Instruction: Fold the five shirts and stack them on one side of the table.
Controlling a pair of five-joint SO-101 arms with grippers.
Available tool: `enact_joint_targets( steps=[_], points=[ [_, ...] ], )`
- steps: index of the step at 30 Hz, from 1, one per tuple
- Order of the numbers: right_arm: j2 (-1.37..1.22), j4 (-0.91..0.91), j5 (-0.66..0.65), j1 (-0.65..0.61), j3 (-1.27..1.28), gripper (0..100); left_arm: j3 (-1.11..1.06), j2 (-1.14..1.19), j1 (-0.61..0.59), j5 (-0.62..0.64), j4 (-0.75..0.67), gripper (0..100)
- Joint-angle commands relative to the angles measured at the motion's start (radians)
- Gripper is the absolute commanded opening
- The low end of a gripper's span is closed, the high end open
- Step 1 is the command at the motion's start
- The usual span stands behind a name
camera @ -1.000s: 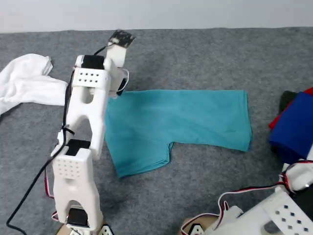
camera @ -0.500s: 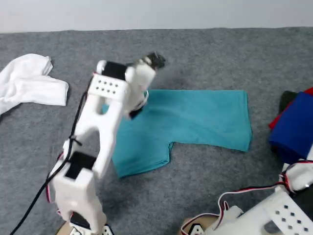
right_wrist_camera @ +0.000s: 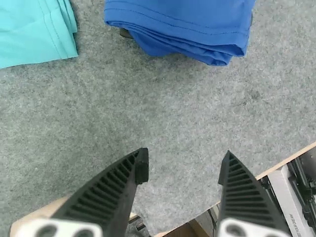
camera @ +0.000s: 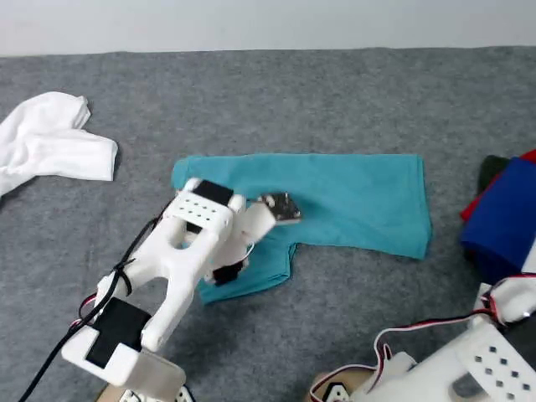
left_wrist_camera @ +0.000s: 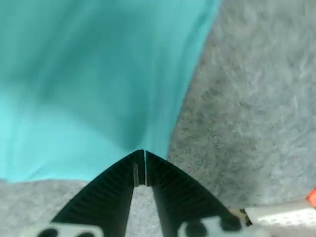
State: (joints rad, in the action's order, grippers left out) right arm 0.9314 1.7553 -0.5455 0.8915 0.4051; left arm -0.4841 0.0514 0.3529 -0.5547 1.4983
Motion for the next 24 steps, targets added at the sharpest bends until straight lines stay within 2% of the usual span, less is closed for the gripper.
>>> enact_joint_targets(
  steps=[1,6,13,19,24],
  points=[
    [0.01,0.041,-0.008,-0.004,-0.009,24.4,-0.019,0.011,-0.006,-0.051,-0.023,9],
    [0.01,0.041,-0.008,-0.004,-0.009,24.4,-0.021,0.038,-0.008,-0.114,-0.068,9],
    [0.01,0.041,-0.008,-0.004,-0.011,24.4,-0.015,0.15,-0.005,-0.12,-0.107,13],
    [0.01,0.041,-0.008,-0.004,-0.011,24.4,0.048,0.213,-0.008,-0.11,-0.084,13],
    [0.01,0.041,-0.008,-0.004,-0.011,24.4,0.119,0.301,-0.003,-0.034,-0.08,13]
  ],
)
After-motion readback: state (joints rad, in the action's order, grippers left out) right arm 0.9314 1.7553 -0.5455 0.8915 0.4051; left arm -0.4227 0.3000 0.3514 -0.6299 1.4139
